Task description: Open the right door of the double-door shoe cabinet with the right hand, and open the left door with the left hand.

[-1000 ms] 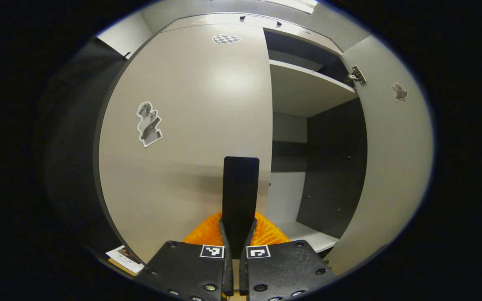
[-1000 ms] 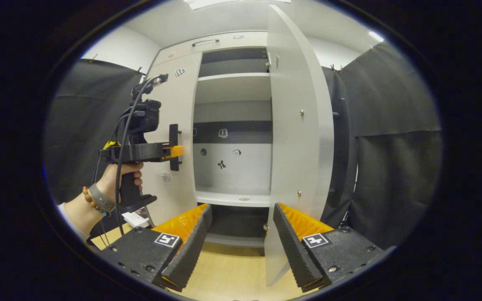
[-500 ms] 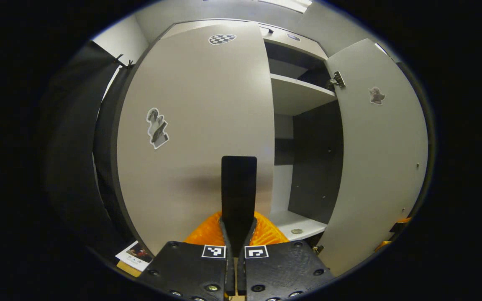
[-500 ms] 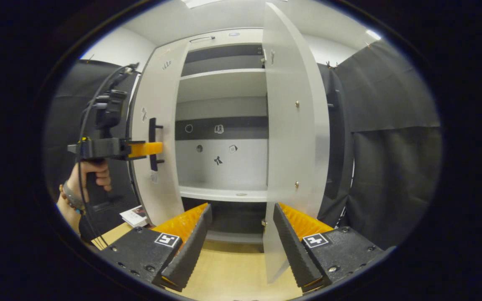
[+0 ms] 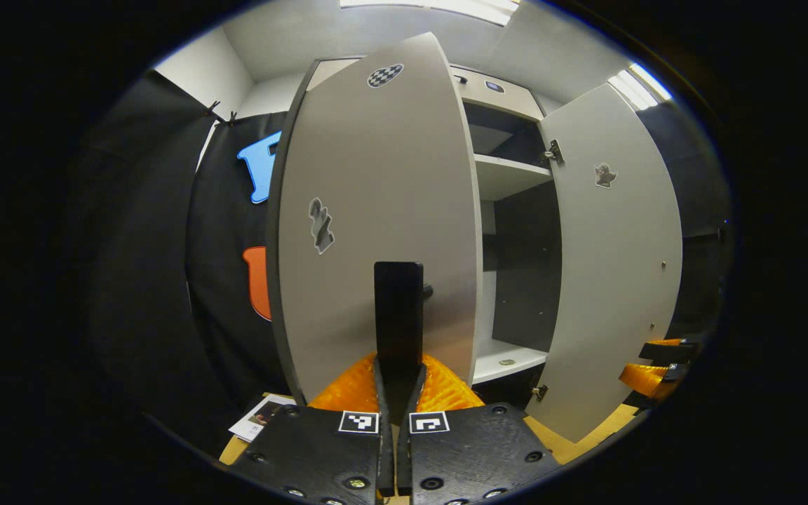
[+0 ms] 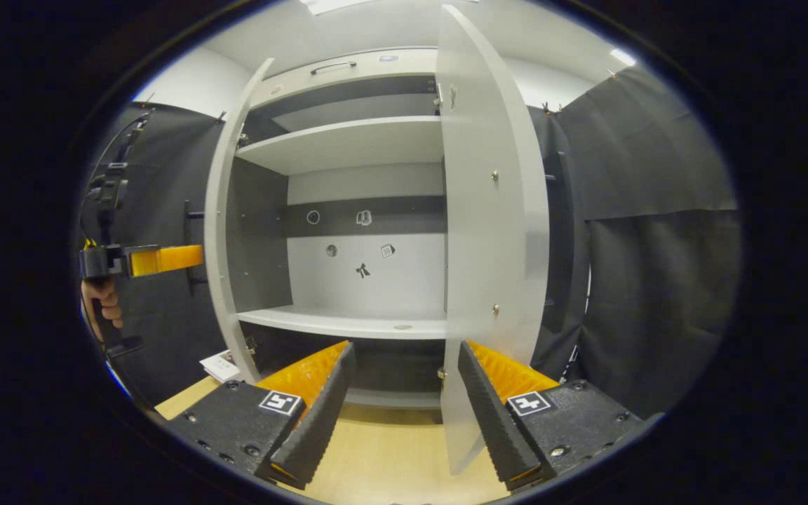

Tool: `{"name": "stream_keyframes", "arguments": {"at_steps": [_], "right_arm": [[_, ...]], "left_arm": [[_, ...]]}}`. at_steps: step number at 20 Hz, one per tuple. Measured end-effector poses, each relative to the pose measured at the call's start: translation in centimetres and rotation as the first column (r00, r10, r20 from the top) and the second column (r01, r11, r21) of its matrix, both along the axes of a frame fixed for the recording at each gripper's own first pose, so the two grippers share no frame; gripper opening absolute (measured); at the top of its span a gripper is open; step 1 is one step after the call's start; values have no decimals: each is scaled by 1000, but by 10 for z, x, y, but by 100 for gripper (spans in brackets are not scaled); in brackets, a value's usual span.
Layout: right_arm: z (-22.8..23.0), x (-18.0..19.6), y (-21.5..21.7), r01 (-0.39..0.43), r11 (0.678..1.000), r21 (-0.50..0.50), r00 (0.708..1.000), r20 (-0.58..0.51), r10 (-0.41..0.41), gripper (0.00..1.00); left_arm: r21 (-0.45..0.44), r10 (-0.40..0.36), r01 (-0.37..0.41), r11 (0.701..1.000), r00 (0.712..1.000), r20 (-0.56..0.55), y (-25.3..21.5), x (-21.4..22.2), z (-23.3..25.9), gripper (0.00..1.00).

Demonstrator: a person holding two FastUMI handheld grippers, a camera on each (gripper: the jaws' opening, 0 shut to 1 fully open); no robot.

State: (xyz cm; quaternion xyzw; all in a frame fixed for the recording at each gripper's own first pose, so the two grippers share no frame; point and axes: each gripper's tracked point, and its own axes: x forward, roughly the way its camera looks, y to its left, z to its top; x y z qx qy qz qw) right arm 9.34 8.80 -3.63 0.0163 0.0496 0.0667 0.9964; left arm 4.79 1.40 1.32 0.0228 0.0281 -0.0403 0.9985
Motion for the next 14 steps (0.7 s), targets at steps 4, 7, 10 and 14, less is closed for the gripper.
{"name": "stream_keyframes", "arguments": {"at_steps": [4,7,10,14], "right_arm": [[-2,6,10,-11,1000,0,1000,-3,11,92],[-1,6,13,-16,1000,6,1000,4,16,92],[-4,7,13,-10,1000,1,1000,0,10,92],[-8,12,11,8,1000,8,1000,-10,-8,92]], "left_arm": [[17,58,-58,998,998,7,32,-21,3,1],[9,74,-74,997,997,9,42,-25,3,1],[18,62,-63,998,998,18,48,-28,4,1],[10,60,-61,998,998,21,67,-34,5,1]]}}
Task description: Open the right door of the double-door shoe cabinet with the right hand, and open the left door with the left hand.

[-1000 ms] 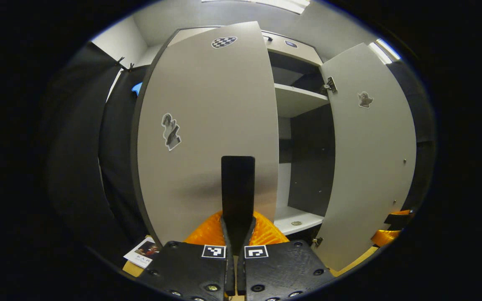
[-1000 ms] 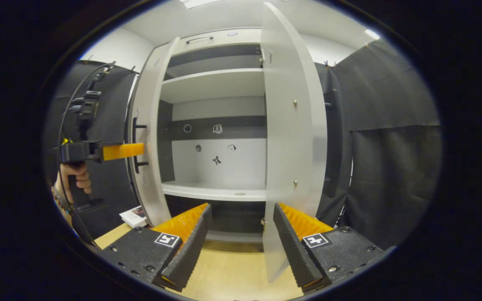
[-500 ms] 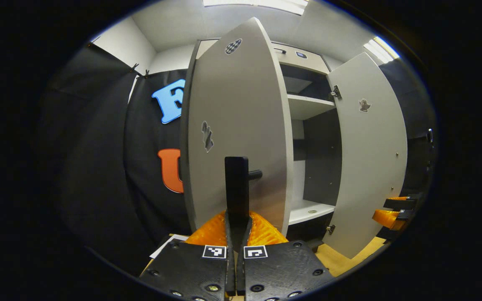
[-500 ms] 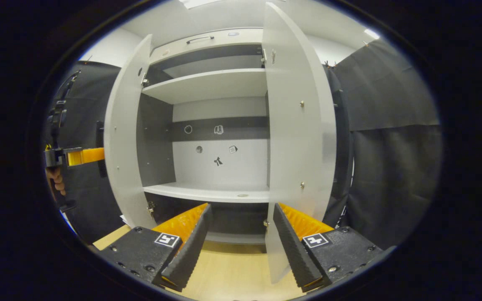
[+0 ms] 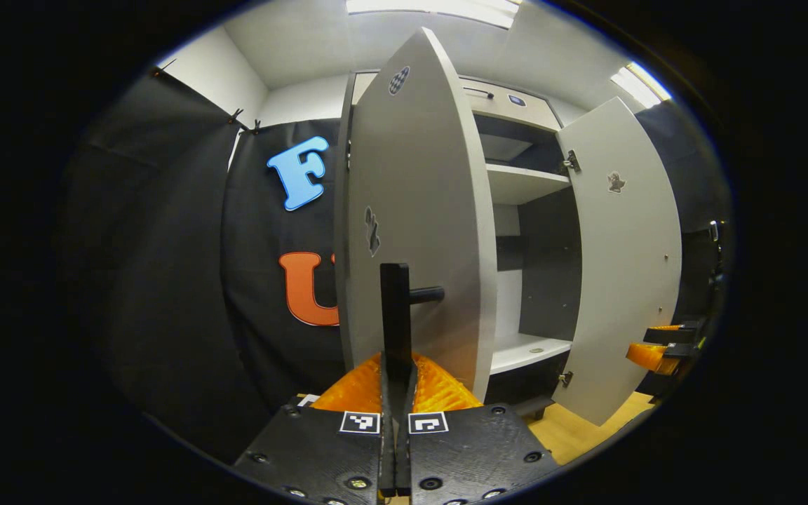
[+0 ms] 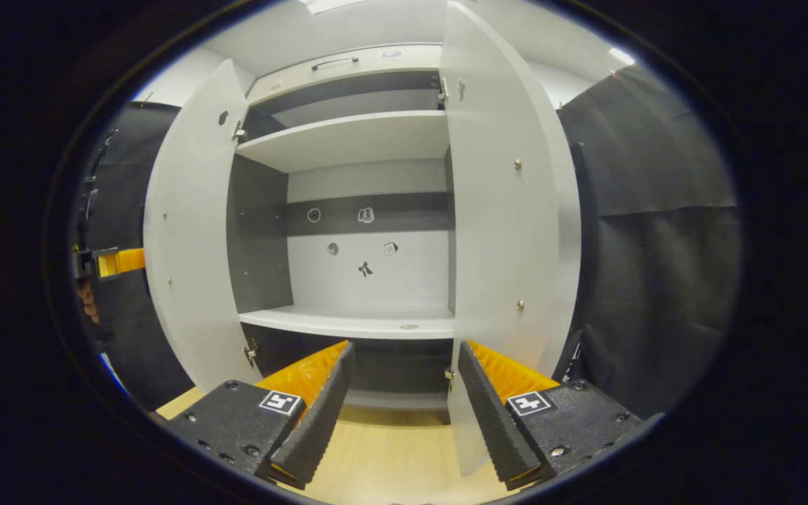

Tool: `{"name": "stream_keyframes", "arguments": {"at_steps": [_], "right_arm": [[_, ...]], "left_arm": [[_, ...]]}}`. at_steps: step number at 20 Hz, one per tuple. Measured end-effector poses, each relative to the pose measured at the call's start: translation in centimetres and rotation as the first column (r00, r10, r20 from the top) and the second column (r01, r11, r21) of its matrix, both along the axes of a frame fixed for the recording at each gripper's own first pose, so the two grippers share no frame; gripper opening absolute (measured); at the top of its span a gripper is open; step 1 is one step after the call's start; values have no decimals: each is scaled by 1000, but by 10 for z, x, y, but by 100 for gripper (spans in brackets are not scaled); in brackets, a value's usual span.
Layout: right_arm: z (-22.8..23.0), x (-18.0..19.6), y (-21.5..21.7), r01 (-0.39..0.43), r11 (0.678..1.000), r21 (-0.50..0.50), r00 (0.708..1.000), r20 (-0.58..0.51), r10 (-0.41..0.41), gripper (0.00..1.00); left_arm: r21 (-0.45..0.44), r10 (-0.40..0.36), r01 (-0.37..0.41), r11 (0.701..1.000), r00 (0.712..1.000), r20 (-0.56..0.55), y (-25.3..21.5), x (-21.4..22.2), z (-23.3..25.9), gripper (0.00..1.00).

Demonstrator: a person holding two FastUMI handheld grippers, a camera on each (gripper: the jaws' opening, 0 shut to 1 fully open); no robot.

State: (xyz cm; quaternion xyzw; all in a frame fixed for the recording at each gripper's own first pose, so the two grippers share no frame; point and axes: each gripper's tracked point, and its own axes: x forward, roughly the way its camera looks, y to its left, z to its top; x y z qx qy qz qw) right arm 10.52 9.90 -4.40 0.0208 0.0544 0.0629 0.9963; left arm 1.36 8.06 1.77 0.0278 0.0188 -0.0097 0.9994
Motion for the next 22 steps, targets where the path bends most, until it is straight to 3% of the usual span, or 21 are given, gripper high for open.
{"name": "stream_keyframes", "arguments": {"at_steps": [5,6,7,9,13,18,20,21,22], "right_arm": [[6,9,3,3,1000,8,1000,26,-4,92],[6,11,4,4,1000,7,1000,27,-5,92],[6,14,5,6,1000,4,1000,26,-6,92],[6,18,7,10,1000,2,1000,24,-10,92],[2,19,9,9,1000,6,1000,11,-9,92],[-1,16,7,17,1000,-2,1000,4,-17,92],[-4,15,1,29,1000,-10,1000,3,-29,92],[-5,16,-1,33,999,-12,999,-2,-33,92],[-9,17,-1,30,999,-11,1000,-11,-30,92]], "left_arm": [[23,78,-79,997,997,18,47,-5,1,0],[21,103,-103,994,995,18,59,-7,1,11],[26,124,-124,992,992,23,73,-8,2,0],[-46,81,-80,996,997,17,77,-7,1,0],[-75,-2,6,997,999,45,78,-6,1,0],[-103,24,-20,994,999,36,76,-48,-4,0],[-121,-12,20,993,998,67,47,-68,0,0],[-133,-42,52,990,996,77,27,-71,2,11],[-144,-60,72,987,995,83,9,-70,-1,0]]}}
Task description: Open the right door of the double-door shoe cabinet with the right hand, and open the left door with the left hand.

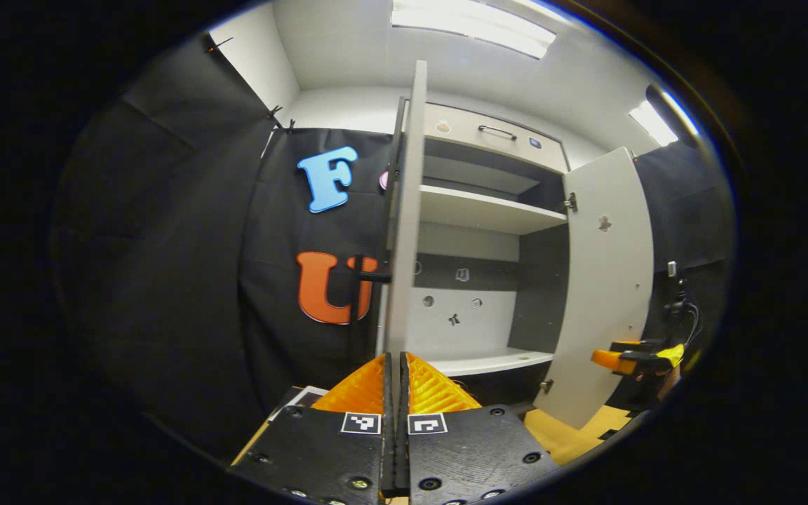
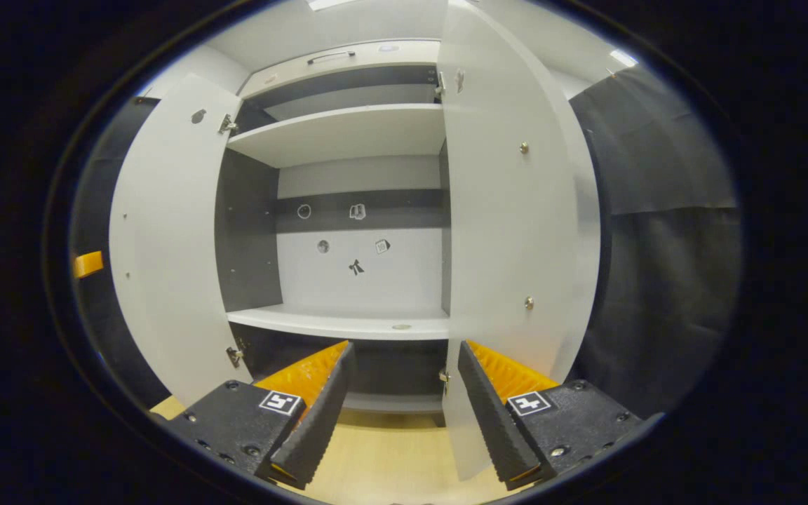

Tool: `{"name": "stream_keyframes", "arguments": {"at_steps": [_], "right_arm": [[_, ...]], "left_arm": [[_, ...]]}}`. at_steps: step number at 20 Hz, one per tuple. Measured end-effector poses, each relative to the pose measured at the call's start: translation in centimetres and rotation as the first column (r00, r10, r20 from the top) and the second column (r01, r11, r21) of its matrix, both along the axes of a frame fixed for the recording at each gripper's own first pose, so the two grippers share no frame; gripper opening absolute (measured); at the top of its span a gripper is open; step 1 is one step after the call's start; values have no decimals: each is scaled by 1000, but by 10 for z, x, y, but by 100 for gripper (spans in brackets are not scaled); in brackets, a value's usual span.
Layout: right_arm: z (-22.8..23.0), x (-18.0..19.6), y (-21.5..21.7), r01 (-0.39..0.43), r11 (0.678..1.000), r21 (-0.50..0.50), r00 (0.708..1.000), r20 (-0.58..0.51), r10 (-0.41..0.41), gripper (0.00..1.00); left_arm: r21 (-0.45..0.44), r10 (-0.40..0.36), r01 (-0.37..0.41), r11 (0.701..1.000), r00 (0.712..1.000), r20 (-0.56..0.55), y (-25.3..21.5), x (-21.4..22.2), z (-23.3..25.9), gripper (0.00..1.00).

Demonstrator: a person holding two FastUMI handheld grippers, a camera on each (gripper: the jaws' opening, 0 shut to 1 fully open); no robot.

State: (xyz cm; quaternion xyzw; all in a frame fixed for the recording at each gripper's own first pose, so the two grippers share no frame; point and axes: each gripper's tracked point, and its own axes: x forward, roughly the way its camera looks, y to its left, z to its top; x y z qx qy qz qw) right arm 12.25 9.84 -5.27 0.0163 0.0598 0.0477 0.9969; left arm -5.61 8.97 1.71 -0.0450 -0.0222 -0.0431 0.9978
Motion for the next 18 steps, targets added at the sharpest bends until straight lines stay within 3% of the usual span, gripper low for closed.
{"name": "stream_keyframes", "arguments": {"at_steps": [3,7,11,12,15,16,17,18], "right_arm": [[-1,-3,10,-37,999,4,999,-12,37,92],[-5,-14,18,-49,998,31,999,2,49,92],[-5,-18,15,-44,999,17,999,8,44,93],[-5,-19,13,-40,999,12,999,9,40,92],[-3,-18,6,-29,1000,12,999,17,29,92],[-3,-18,5,-27,1000,14,1000,17,26,92],[-2,-16,5,-25,1000,18,1000,19,25,92],[-1,-15,4,-23,1000,19,1000,20,23,92]], "left_arm": [[11,-30,31,999,999,-28,-49,26,-16,0],[3,24,-24,1000,994,-105,-88,76,-49,0],[-39,10,-15,999,992,-125,-114,100,-71,4],[-36,33,-38,999,992,-123,-110,105,-71,19],[-28,76,-79,996,991,-109,-103,106,-68,29],[-21,80,-83,996,991,-103,-100,106,-67,43],[-15,77,-79,997,993,-93,-100,106,-65,39],[-9,94,-95,995,992,-81,-97,105,-62,70]]}}
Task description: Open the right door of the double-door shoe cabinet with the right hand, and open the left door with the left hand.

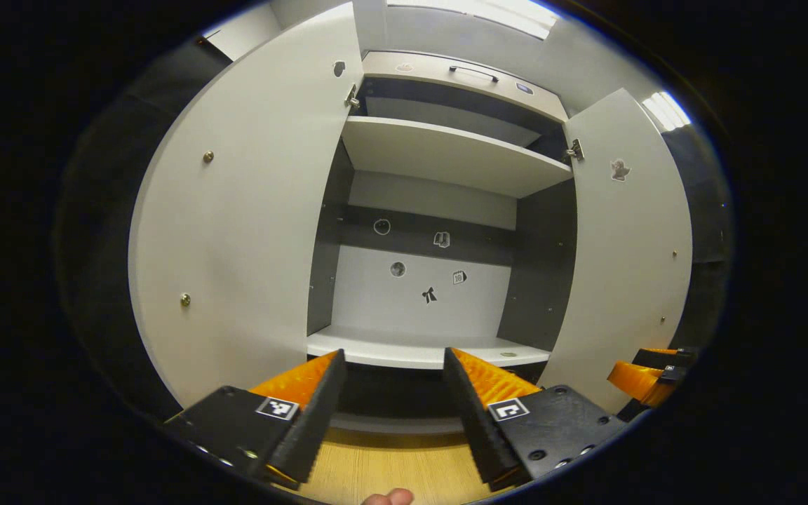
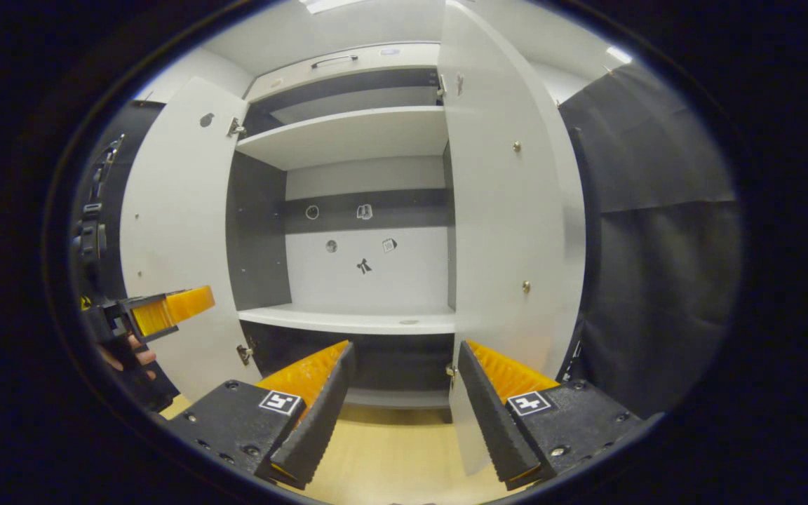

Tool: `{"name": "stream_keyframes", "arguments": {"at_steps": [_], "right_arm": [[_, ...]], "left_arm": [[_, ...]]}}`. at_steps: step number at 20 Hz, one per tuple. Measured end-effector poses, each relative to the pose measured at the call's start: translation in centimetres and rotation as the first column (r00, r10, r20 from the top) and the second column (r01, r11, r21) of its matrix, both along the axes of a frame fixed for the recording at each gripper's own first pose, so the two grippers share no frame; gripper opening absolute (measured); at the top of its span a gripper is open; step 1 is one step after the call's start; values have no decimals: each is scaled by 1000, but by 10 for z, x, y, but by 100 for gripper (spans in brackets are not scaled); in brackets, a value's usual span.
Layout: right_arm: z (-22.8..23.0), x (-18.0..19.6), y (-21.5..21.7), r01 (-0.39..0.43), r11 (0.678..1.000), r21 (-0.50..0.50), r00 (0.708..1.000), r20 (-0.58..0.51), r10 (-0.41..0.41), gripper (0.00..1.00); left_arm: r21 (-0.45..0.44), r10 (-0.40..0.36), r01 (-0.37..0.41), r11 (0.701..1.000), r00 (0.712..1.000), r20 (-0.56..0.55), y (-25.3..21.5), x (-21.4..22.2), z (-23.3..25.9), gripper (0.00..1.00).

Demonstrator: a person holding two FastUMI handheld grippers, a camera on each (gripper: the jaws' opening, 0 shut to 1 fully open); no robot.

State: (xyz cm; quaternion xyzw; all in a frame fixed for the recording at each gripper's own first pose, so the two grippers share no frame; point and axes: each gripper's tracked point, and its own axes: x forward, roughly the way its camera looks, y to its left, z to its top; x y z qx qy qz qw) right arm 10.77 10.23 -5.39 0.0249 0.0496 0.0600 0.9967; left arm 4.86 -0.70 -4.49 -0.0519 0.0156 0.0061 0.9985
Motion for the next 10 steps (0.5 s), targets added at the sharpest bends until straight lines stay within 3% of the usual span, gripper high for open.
{"name": "stream_keyframes", "arguments": {"at_steps": [1,2,10], "right_arm": [[1,1,-1,2,1000,-1,1000,2,-2,92],[1,1,-2,6,1000,-3,1000,4,-6,92],[7,2,1,5,1000,-3,1000,24,-5,92]], "left_arm": [[9,4,-4,1000,1000,8,1,0,2,92],[19,17,-17,1000,1000,7,3,-2,3,95],[107,17,-19,994,1000,12,-4,-6,7,93]]}}
